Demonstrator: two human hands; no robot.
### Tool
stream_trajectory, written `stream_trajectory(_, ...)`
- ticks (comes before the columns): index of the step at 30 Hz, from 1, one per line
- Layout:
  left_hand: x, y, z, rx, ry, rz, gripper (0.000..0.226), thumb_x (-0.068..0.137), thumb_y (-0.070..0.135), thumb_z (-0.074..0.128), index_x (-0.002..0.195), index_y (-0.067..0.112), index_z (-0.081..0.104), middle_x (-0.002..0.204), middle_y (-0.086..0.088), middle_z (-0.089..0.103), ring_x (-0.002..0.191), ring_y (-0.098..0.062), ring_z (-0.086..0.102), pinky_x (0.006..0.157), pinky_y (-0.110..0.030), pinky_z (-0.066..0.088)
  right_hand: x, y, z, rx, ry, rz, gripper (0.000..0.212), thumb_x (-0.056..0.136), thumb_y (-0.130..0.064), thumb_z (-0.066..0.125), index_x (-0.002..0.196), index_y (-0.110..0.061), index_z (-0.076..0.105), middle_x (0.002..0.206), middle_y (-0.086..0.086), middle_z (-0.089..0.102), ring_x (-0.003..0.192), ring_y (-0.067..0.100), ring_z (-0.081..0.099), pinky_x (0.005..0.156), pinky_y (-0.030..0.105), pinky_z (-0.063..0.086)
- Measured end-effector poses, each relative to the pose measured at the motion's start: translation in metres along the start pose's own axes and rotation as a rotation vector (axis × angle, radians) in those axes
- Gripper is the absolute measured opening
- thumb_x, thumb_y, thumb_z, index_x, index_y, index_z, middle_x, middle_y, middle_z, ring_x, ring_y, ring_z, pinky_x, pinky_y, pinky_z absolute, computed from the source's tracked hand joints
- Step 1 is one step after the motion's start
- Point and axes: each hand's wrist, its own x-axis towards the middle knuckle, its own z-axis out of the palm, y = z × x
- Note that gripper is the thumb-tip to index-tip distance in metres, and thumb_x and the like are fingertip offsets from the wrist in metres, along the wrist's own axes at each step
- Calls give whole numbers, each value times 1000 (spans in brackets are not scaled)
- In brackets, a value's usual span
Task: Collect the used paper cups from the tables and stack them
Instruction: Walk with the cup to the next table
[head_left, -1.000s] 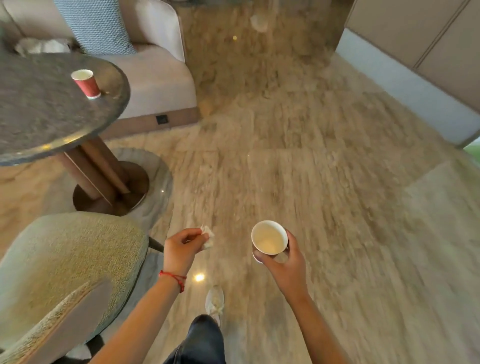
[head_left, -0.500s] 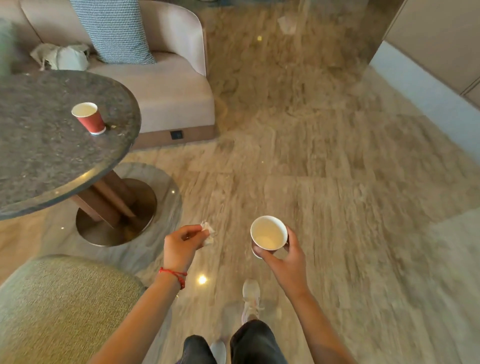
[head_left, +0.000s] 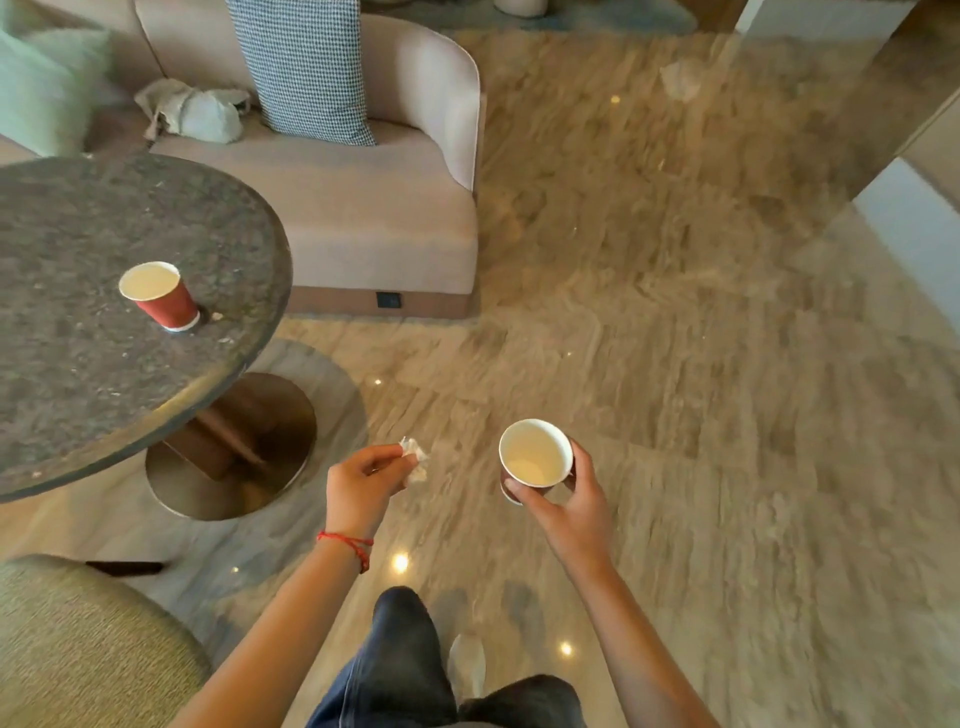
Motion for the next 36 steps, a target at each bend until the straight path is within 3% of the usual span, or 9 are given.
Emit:
stream_trajectory(4, 50, 19, 15, 7, 64, 3, 9, 78, 9, 70, 76, 18, 68, 70, 0, 65, 55, 2, 60, 48, -4, 44, 63, 2, 21, 8, -53, 8, 66, 61, -27, 88, 113, -38, 49, 112, -16, 60, 101, -4, 54, 81, 11, 46)
stream_trajectory(6, 80, 26, 20, 7, 79, -13, 10, 77, 9, 71, 74, 19, 68, 71, 0, 66, 56, -1, 61, 49, -6, 45, 95, 2, 35, 4, -66, 7, 66, 61, -26, 88, 115, -33, 51, 112, -14, 60, 102, -2, 55, 84, 17, 47)
stream_trajectory(13, 191, 63, 24, 12, 134, -14, 15, 76, 9, 73, 70, 22, 67, 65, 4, 64, 53, 0, 60, 47, -4, 43, 206, -17, 94, 22, -124, -11, 66, 62, -25, 87, 118, -28, 52, 113, -15, 60, 103, -3, 55, 84, 16, 48)
stream_trajectory(15, 219, 76, 22, 0, 150, -9, 13, 76, 8, 72, 72, 19, 67, 66, 4, 64, 52, 7, 59, 47, -3, 42, 233, -25, 108, 23, -138, -26, 67, 62, -27, 87, 119, -30, 51, 114, -16, 59, 103, -5, 54, 83, 11, 46)
stream_trajectory(19, 264, 94, 20, -25, 177, -44, 7, 76, 8, 72, 80, 13, 69, 70, 0, 65, 54, 2, 60, 49, -4, 44, 279, -37, 132, 0, -203, -48, 68, 64, -29, 85, 120, -30, 49, 114, -21, 55, 105, -12, 50, 80, 4, 43)
stream_trajectory(23, 292, 103, 16, -45, 233, -40, 13, 77, 8, 71, 73, 20, 67, 66, 3, 65, 49, 9, 58, 47, -3, 42, 318, -44, 155, -26, -287, -49, 68, 63, -32, 85, 120, -31, 48, 113, -24, 53, 106, -15, 48, 80, 3, 43)
stream_trajectory(26, 307, 106, 12, -75, 268, -40, 7, 78, 7, 70, 78, 15, 69, 68, 0, 67, 51, 6, 59, 49, -5, 44, 349, -49, 175, -32, -374, -49, 69, 62, -34, 85, 120, -31, 49, 113, -20, 55, 106, -11, 50, 81, 7, 46)
stream_trajectory(33, 327, 115, 4, -184, 563, -70, 10, 78, 8, 70, 80, 17, 68, 76, 0, 68, 64, -3, 64, 56, -7, 49, 417, -68, 230, -49, -680, -165, 71, 62, -31, 86, 123, -20, 53, 116, -9, 60, 104, 2, 55, 83, 7, 44)
stream_trajectory(36, 325, 115, 1, -254, 700, -95, 11, 78, 10, 70, 80, 21, 69, 79, 1, 69, 68, -2, 65, 59, -12, 50, 441, -82, 255, -66, -825, -261, 69, 60, -34, 86, 119, -27, 50, 112, -17, 57, 102, -4, 54, 80, 2, 42)
